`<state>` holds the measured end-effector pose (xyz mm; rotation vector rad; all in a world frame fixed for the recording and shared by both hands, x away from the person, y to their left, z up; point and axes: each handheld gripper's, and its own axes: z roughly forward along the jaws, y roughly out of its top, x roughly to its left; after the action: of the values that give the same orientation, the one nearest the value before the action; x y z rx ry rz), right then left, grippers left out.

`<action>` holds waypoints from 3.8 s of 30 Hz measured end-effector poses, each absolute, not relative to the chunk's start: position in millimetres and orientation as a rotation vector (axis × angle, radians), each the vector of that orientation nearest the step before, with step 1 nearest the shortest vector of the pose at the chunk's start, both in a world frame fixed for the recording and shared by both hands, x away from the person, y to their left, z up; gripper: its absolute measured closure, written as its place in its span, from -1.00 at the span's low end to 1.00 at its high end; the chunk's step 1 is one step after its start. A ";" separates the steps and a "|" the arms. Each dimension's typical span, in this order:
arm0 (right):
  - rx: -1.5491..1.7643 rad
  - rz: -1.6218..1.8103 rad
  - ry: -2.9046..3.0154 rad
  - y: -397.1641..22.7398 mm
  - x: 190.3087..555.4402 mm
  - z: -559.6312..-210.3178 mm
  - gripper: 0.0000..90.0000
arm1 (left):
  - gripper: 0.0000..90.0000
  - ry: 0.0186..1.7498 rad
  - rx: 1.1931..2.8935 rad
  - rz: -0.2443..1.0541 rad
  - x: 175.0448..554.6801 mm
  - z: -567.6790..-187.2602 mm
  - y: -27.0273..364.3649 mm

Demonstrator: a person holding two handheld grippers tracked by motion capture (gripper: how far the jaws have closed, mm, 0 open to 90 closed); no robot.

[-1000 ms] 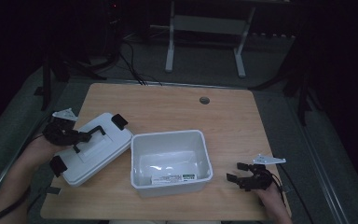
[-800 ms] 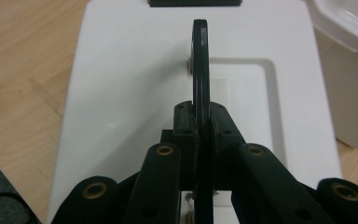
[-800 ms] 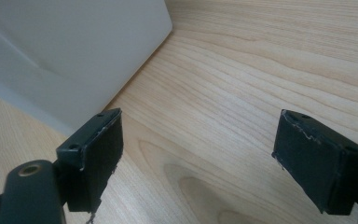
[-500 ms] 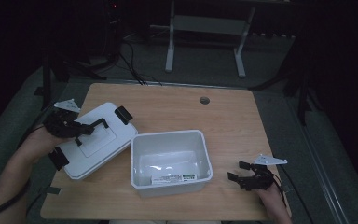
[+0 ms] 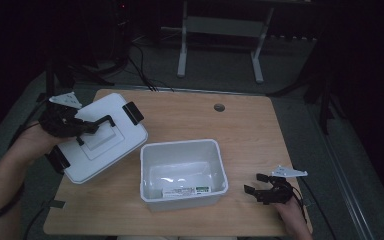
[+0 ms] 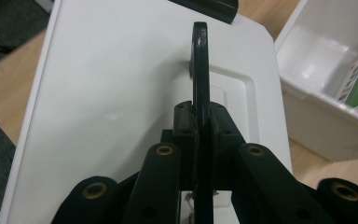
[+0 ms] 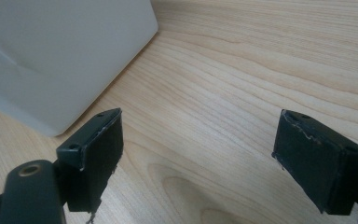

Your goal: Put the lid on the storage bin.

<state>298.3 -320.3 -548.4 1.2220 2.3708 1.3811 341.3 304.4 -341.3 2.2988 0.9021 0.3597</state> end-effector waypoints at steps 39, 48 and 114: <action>1.233 1.383 2.387 -319.9 298.2 -550.6 -0.65 | 0.86 0.330 2.366 -0.007 348.5 -345.8 115.3; 1.233 1.388 2.387 -320.7 297.9 -550.7 -0.65 | 0.86 0.275 2.404 -0.072 350.0 -361.3 90.9; 1.234 1.382 2.404 -319.8 297.4 -552.9 -0.65 | -0.67 0.601 2.142 0.221 347.8 -389.9 195.1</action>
<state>297.4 -319.8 -552.9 1.2338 2.4038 1.3820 347.8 195.1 -389.9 2.1421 0.6010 0.2209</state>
